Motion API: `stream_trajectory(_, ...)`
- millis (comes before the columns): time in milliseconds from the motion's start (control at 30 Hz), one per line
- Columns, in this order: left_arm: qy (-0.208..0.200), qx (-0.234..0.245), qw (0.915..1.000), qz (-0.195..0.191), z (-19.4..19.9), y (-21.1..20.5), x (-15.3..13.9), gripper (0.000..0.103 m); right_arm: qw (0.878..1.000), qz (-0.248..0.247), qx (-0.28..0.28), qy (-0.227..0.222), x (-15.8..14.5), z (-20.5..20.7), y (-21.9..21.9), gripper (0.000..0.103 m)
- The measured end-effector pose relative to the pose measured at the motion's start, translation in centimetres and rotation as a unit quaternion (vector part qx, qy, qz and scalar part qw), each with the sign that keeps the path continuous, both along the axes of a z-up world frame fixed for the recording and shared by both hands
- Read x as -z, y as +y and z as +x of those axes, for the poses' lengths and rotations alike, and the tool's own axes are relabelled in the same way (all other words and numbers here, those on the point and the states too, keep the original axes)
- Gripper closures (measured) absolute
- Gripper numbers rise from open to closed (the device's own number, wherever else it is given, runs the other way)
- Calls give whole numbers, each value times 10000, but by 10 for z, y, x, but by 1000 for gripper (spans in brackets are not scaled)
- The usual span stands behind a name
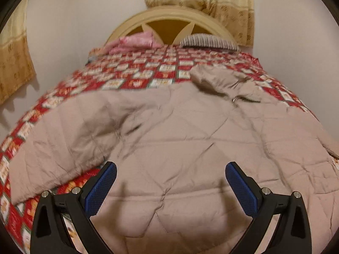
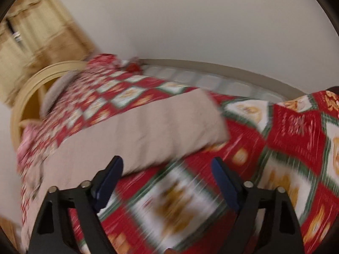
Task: Fold large clothes
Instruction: 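Grasp the jacket sleeve nearest the right tool and lift it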
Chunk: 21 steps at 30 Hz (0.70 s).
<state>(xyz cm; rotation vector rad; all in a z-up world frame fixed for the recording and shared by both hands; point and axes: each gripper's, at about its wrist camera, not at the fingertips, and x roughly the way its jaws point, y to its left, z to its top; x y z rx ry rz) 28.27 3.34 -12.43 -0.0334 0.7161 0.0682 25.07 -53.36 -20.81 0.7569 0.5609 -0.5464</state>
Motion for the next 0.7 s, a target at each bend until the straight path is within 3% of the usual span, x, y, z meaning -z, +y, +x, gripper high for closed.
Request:
stream_trajectory(133, 184, -12, 9998, -9, 4, -2, 17, 1, 9989, 243, 176, 352, 16, 15, -24, 24)
stream_trajectory(200, 267, -57, 9996, -84, 7, 0, 22, 1, 9990, -13, 128, 430, 15, 24, -25, 32)
stream_trajectory(333, 542, -69, 9981, -294, 14, 6, 34, 1, 9993, -128, -182, 308, 12, 34, -26, 85)
stream_trajectory(400, 555, -44, 9978, -372, 14, 7, 36, 1, 9995, -151, -200, 208, 5, 35, -29, 88)
stream_trajectory(533, 502, -24, 9979, -416, 11, 7, 36, 1, 9951, -932, -294, -181, -47, 28, -12, 90)
stream_trajectory(633, 461, -26, 9976, -510, 8, 10, 34, 1, 9816, -1743, -534, -569, -105, 20, 21, 90)
stream_trajectory(700, 431, -24, 9973, -588, 7, 12, 34, 1, 9660, -2307, -759, -887, -149, 13, 54, 90)
